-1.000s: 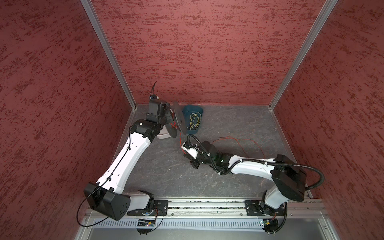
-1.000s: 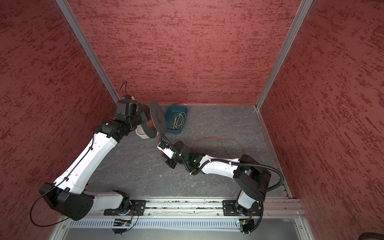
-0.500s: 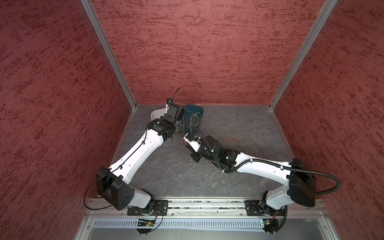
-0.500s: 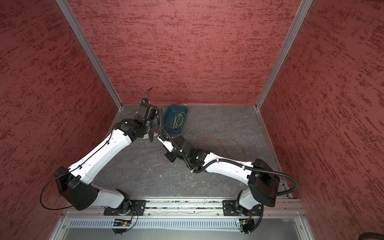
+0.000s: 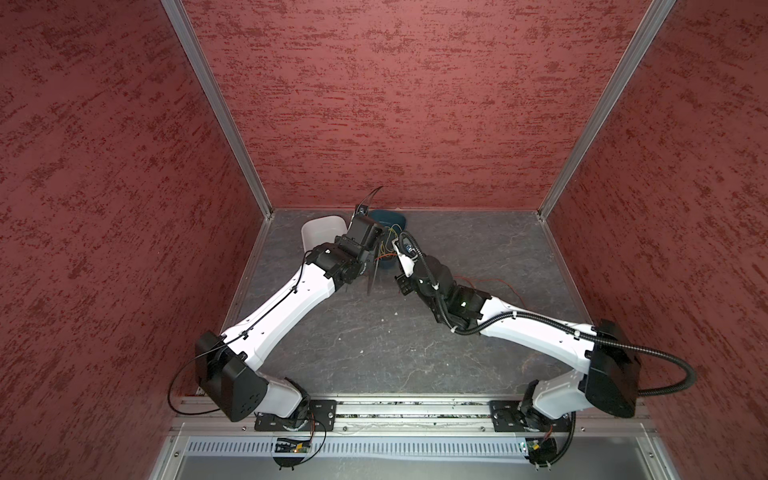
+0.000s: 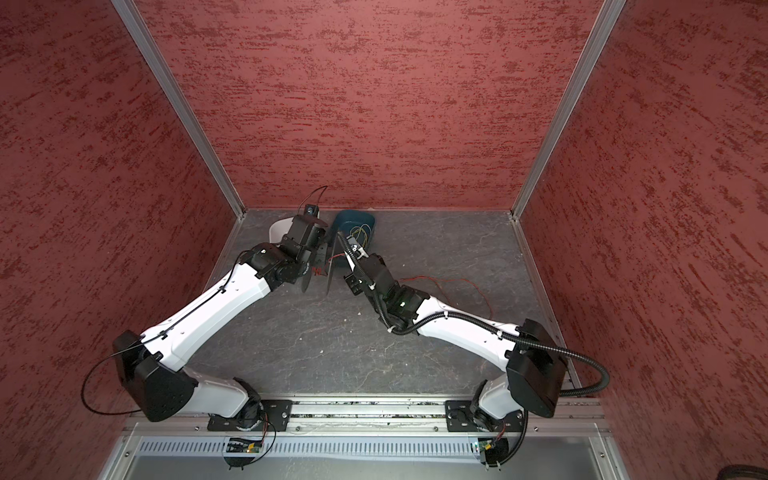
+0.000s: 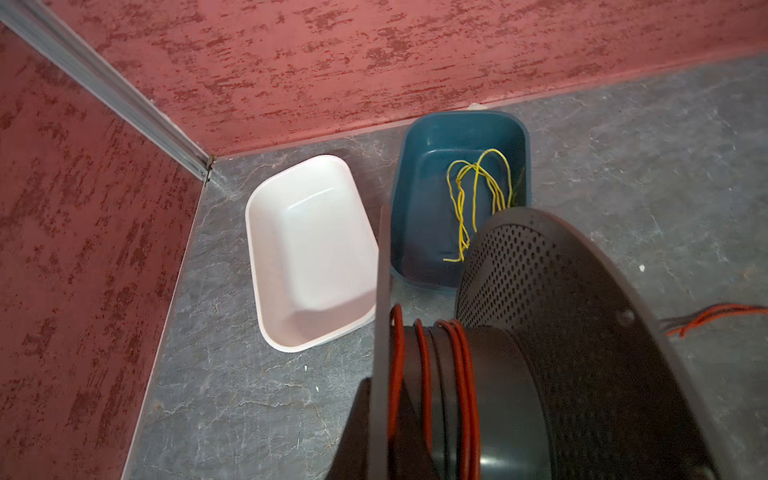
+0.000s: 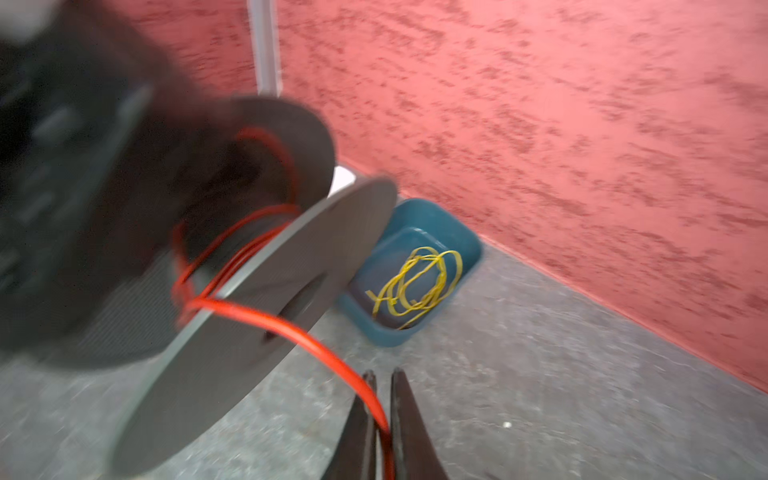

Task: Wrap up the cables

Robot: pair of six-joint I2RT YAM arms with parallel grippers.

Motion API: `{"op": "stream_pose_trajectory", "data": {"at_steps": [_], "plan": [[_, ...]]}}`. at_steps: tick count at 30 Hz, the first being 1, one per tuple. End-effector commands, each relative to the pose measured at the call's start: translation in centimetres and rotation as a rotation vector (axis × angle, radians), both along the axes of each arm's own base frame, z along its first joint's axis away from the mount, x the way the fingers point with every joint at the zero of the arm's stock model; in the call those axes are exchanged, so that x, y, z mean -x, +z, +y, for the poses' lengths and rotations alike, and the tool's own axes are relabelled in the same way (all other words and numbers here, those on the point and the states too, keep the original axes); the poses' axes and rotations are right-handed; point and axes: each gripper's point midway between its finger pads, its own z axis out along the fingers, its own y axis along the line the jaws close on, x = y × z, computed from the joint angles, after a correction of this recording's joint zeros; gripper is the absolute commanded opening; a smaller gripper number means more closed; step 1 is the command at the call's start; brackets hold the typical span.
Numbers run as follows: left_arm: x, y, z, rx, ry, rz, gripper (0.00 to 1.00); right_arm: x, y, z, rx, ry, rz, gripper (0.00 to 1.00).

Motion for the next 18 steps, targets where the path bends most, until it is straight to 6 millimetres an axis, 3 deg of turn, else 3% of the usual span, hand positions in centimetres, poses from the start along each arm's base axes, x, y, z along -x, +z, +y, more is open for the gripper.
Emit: {"op": "stream_pose_trajectory", "data": {"at_steps": [1, 6, 10, 14, 18], "plan": [[0.8, 1.3, -1.7, -0.006, -0.080, -0.035, 0.00, -2.0, 3.4, -3.0, -0.023, -0.112, -0.050, 0.12], [1.8, 0.9, -3.4, 0.012, -0.151, 0.027, 0.00, -4.0, 3.2, -4.5, -0.029, -0.097, 0.007, 0.17], [2.9, 1.7, -4.8, 0.084, -0.227, 0.056, 0.00, -5.6, 2.3, -5.8, -0.041, -0.085, 0.050, 0.18], [4.4, 3.2, -6.0, 0.170, -0.316, 0.069, 0.00, -7.0, 0.7, -6.8, -0.073, -0.048, 0.117, 0.19], [5.2, 5.4, -5.9, 0.260, -0.349, 0.058, 0.00, -7.7, -1.7, -7.4, -0.098, -0.025, 0.165, 0.19]]}}
